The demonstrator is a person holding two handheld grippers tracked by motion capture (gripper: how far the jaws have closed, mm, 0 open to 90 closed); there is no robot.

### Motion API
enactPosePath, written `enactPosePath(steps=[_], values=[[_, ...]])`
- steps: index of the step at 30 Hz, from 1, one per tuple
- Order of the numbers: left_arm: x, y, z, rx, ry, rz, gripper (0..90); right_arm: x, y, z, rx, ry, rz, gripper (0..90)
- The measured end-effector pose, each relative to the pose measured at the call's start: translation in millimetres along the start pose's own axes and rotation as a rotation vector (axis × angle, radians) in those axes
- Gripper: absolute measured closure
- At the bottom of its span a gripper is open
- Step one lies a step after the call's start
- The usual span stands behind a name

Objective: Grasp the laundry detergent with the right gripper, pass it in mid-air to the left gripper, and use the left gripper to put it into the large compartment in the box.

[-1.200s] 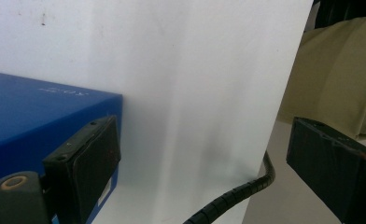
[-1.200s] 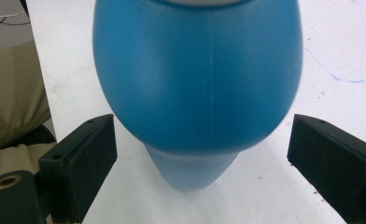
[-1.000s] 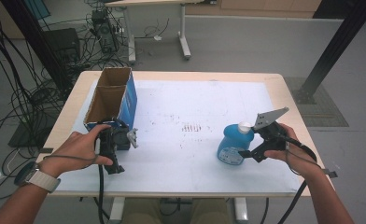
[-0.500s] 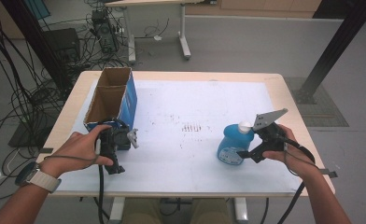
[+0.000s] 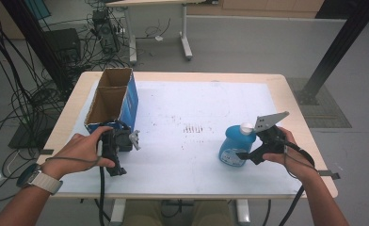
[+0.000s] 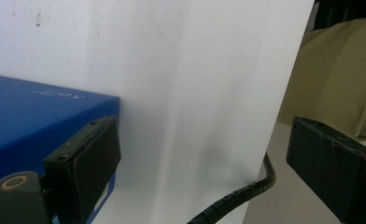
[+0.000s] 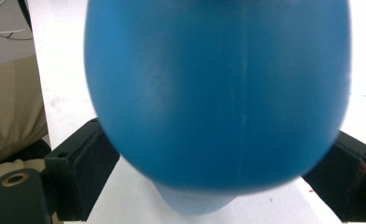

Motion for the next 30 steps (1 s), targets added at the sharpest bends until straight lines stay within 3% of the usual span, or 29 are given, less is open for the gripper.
enactPosePath(steps=[30], values=[[0.1, 2.7, -1.1, 0.003, -0.002, 0.003, 10.3, 0.5, 6.6, 6.7, -0.061, 0.000, -0.002, 16.7]])
Point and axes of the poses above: each handheld gripper's, and its own axes: y roughly forward along the jaws, z roughly out of its underside, x roughly to its left, the point moved 1 cm from there along y, roughly forward along the jaws, and after that the axes turned 8 degrees about -y, right-handed, at the moved point
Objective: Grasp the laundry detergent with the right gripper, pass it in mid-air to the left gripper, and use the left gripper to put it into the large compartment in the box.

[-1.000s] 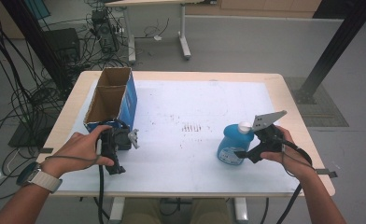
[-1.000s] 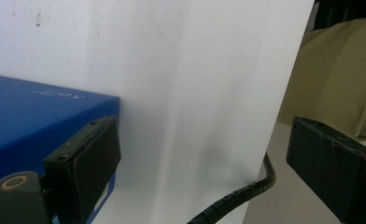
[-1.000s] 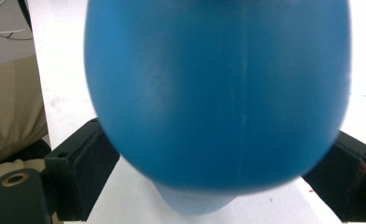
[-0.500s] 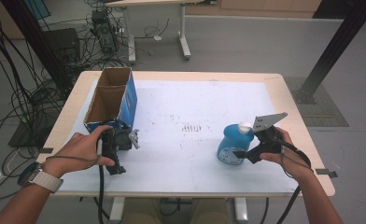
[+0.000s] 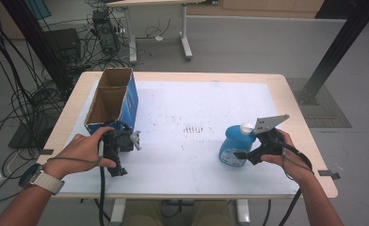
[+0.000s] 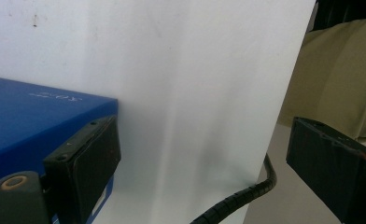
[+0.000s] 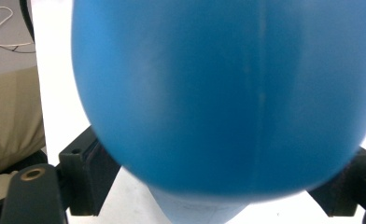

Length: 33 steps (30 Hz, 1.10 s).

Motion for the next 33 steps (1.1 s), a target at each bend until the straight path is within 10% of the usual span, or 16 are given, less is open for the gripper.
enactPosePath(steps=[33], values=[[-0.6, 1.5, -2.2, 0.000, 0.004, 0.004, 10.3, 1.9, 4.4, 3.7, -0.041, -0.012, 0.002, 22.0]])
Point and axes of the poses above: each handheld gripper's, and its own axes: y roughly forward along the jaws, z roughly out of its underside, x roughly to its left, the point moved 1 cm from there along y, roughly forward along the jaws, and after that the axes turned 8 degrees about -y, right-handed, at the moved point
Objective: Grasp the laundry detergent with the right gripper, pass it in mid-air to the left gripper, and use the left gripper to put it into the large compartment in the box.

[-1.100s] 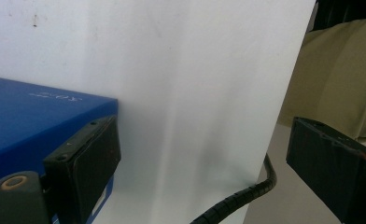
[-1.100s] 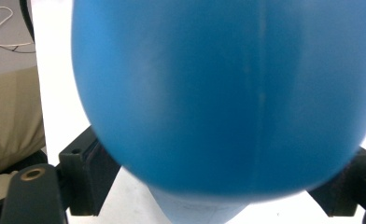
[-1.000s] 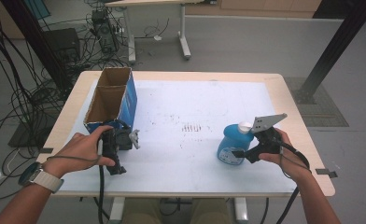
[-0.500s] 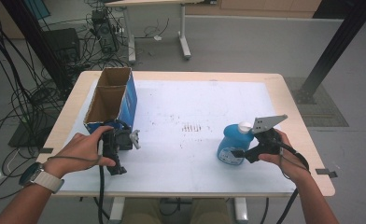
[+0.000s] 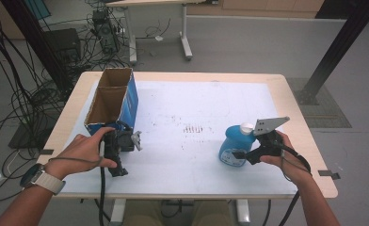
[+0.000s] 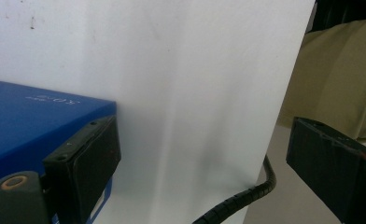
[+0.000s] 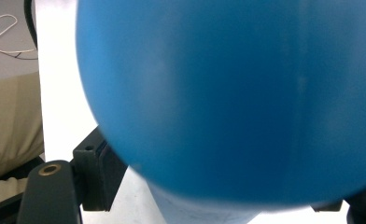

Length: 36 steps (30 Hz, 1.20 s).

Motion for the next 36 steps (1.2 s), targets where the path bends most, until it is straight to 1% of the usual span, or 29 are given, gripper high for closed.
enactPosePath(steps=[9, 23, 36], values=[[-0.2, 0.1, -0.1, -0.002, 0.000, 0.000, 10.3, 0.1, 3.2, 3.4, -0.007, -0.001, 0.003, 23.2], [-0.1, 1.7, -0.6, 0.005, 0.001, 0.004, 10.3, -0.5, 2.7, 4.7, -0.028, 0.006, 0.006, 24.0], [0.0, 1.5, -0.7, 0.005, 0.001, 0.005, 10.3, -0.4, 4.0, 5.3, -0.044, -0.001, 0.015, 25.5]])
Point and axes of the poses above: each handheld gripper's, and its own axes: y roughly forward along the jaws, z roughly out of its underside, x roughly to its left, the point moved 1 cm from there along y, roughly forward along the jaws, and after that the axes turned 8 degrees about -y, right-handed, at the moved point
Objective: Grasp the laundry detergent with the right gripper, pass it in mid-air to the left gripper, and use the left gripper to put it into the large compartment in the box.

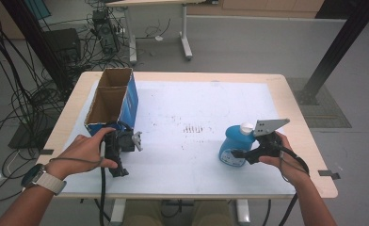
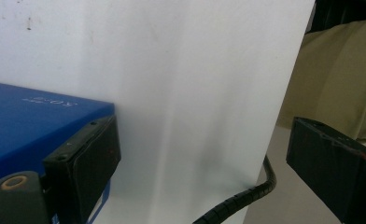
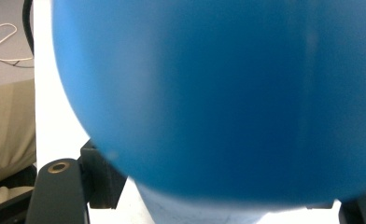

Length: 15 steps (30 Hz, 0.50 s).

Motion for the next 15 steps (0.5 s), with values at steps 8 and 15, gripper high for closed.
enactPosePath(steps=[8, 15], values=[[0.0, 0.4, 0.1, -0.003, -0.003, 0.000, 10.3, -0.8, 0.1, 2.7, -0.008, 0.008, 0.004, 26.0], [-0.1, 0.6, -0.4, -0.002, -0.001, 0.001, 10.3, -0.8, 1.9, 2.4, -0.010, 0.007, 0.005, 26.6]])
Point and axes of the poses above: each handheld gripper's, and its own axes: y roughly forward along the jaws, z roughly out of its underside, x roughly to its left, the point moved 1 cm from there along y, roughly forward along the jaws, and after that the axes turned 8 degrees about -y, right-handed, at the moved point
